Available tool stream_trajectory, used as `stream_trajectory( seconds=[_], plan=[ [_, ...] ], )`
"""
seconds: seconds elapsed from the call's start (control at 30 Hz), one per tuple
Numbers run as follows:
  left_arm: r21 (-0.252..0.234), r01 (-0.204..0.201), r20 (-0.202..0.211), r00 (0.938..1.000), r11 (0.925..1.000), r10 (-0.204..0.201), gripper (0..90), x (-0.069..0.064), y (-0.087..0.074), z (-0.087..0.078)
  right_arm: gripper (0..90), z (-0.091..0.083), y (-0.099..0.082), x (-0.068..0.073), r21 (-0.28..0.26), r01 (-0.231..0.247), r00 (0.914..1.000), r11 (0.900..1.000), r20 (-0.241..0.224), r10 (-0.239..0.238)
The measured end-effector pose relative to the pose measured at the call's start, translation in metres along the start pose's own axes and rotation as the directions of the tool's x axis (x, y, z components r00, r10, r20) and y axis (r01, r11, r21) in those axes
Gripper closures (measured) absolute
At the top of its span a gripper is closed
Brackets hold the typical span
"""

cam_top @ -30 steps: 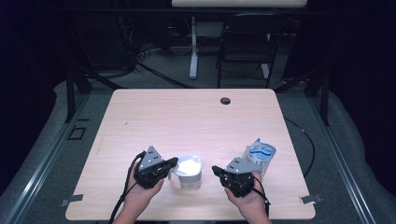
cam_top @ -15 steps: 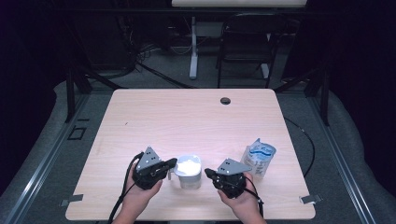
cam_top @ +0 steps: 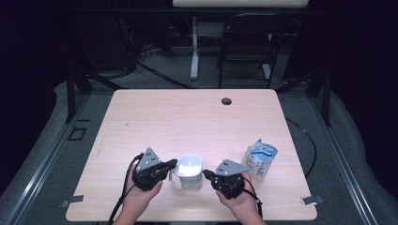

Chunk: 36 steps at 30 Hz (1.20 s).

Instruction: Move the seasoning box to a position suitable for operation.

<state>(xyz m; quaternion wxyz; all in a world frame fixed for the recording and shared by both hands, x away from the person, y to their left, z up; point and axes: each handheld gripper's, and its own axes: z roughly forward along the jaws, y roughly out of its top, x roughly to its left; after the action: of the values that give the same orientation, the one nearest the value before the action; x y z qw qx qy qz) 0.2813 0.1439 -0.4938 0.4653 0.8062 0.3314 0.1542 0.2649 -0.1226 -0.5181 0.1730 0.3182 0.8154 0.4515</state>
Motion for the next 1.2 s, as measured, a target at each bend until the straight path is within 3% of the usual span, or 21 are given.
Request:
stream_trajectory(
  seconds=[0.73, 1.2],
  plan=[
    [-0.005, 0.017, 0.005, 0.9998, 0.9999, -0.017, 90.0, 0.002, -0.001, 0.0, 90.0, -0.002, 0.005, 0.005, -0.008, 0.014, 0.9998, 0.9999, -0.016, -0.014],
    [0.004, 0.04, -0.033, 0.9986, 0.9992, -0.04, 88.5, 0.013, -0.006, -0.015, 89.7, -0.001, 0.011, 0.003, -0.001, -0.005, 0.9998, 1.0, -0.02, 0.005]
  ],
)
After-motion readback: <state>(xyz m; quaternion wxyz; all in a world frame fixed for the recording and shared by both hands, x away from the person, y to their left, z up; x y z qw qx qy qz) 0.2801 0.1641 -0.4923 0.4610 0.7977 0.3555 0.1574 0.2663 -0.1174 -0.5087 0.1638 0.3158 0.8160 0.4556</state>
